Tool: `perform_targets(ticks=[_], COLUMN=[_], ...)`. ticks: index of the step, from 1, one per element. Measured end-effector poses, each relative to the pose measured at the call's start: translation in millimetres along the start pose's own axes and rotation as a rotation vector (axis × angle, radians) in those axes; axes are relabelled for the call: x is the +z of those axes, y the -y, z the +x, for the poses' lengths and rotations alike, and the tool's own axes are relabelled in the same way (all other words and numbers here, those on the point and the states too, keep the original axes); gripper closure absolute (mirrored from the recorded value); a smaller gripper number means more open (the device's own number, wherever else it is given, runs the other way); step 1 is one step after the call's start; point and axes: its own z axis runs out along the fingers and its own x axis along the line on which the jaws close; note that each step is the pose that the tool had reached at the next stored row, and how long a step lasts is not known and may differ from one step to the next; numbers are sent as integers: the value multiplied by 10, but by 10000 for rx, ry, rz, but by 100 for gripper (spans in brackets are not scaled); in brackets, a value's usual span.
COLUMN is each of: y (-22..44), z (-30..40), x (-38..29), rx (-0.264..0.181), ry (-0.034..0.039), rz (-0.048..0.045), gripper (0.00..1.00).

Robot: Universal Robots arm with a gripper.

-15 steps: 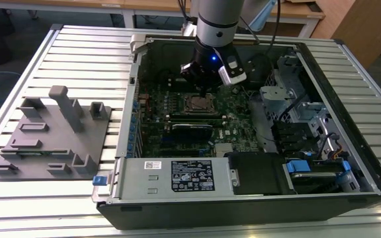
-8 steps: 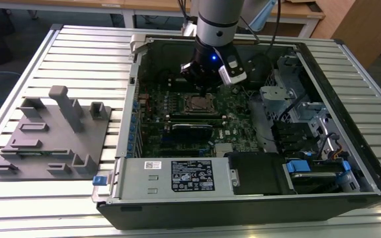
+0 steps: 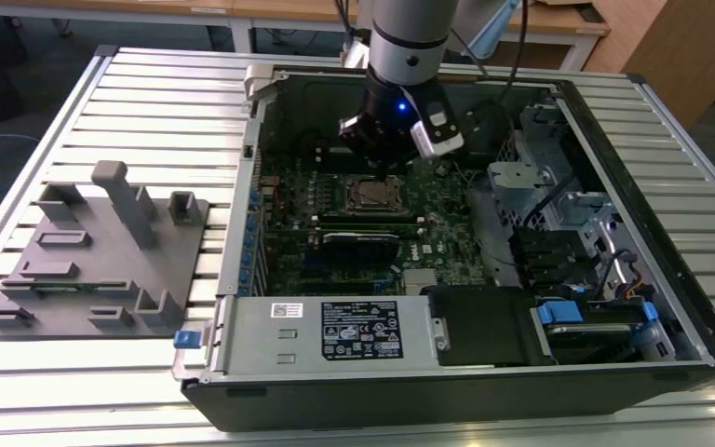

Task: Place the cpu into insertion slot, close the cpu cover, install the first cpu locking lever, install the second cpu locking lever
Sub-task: 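Install the second cpu locking lever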

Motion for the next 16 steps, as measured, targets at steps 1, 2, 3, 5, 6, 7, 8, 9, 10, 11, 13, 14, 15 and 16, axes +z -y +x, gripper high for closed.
perform_targets(ticks=[1, 2, 3, 5, 6, 7, 8, 9, 10, 11, 13, 14, 15, 16], y=[0, 0, -1, -1, -1, -1, -1, -1, -1, 0, 4, 6, 9, 12], z=[0, 0, 0, 0, 0, 0, 0, 0, 0, 0, 0, 0, 0, 0], x=[-3, -6, -9, -9, -10, -11, -11, -11, -11, -12, -12, -12, -12, -12], rx=[0, 1, 0, 0, 0, 0, 0, 0, 0, 0, 0, 0, 0, 0], ry=[0, 0, 1, 2, 1, 0, 0, 0, 0, -1, 0, -1, 0, 0], rz=[0, 0, 0, -3, -2, 1, 0, 0, 0, 1, 1, 1, 0, 0], gripper=[90, 90, 90, 90, 90, 90, 90, 90, 90, 90, 90, 90, 90, 90])
